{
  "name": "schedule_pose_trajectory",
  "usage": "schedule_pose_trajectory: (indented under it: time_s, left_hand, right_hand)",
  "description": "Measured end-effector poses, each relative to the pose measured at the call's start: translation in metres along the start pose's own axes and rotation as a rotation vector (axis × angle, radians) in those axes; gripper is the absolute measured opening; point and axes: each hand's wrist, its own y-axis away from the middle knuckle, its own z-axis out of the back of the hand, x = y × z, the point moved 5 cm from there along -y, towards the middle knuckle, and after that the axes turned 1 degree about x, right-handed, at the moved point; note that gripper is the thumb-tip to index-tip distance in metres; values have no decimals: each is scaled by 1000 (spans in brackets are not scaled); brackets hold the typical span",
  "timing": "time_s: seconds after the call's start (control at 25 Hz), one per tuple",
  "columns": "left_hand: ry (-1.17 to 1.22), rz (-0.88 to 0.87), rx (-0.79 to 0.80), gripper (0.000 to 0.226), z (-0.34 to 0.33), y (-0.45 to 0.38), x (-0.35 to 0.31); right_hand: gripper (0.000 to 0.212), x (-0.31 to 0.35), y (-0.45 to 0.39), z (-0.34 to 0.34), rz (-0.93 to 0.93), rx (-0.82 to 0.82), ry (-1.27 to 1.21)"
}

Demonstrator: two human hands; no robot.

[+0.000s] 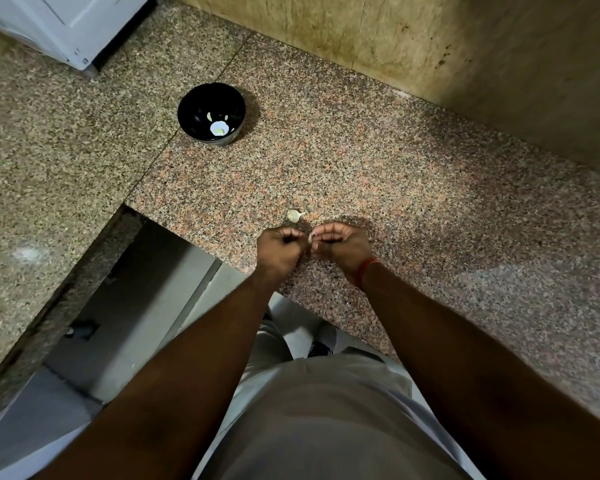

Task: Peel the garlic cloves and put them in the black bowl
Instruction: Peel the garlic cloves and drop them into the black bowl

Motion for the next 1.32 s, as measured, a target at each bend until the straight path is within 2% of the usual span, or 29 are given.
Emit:
schedule_pose_trajectory:
  time_s: [0.28,0.64,0.84,1.0,1.12,1.32]
  left_hand:
    - [-35,19,42,1,-1,-2,-1]
    - [50,115,58,3,-8,-2,3]
    - [81,104,71,5,-7,-2,6]
    - [128,142,14,6,-3,-8,14]
    - [24,116,-30,7,-1,-12,16]
    - [-342,25,-119,16,3,-15,14]
  right_hand:
    - [26,-1,0,0,21,-8,27]
    - [20,-1,1,-2,56,-64,56]
    - [20,0,0,-1,27,-34,13]
    - [23,2,-1,4,-4,4,41]
    - [24,3,0,5,2,10,89]
    - [29,1,0,8,11,-32,153]
